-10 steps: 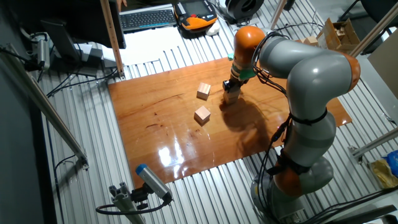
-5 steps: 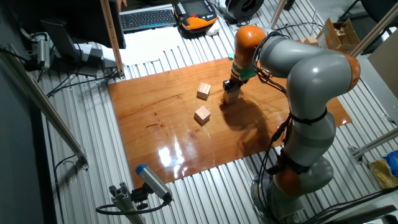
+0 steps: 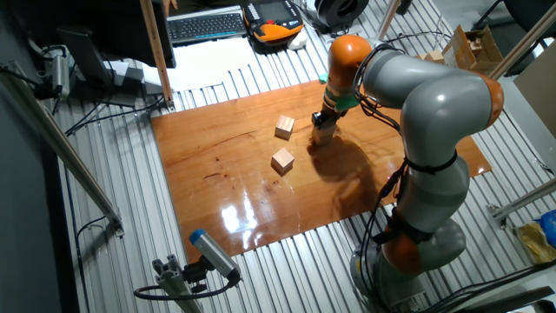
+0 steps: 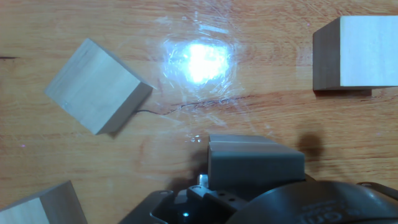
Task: Stack the blocks in a vertical line of five
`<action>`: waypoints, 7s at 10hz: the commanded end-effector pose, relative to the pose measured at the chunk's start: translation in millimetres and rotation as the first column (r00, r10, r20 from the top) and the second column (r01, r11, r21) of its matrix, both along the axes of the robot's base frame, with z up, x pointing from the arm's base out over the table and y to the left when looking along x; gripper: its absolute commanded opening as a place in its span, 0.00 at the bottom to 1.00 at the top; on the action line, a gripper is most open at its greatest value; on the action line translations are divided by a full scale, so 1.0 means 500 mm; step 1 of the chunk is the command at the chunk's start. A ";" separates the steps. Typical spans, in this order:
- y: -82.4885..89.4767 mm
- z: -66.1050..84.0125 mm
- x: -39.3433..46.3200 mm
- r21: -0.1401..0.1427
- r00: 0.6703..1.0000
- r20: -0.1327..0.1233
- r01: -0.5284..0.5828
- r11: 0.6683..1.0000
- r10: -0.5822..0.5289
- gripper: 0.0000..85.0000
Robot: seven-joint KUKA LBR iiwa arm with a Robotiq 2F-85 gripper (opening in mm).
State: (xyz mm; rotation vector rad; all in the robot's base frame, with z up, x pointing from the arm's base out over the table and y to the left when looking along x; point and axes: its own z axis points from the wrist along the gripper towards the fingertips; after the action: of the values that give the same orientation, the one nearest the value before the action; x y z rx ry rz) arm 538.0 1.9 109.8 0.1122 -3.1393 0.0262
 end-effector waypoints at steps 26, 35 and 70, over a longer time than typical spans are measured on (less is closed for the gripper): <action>0.002 -0.002 -0.001 -0.007 0.999 0.010 0.036 0.999 -0.036 0.20; 0.004 -0.004 -0.002 -0.009 0.999 0.013 0.034 0.999 -0.034 0.40; 0.005 -0.008 -0.003 -0.006 0.999 0.027 0.023 1.000 -0.023 0.40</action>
State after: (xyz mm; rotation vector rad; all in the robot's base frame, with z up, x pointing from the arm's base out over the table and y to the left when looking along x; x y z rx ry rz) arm 536.9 4.1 106.0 0.0753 -3.1671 0.0395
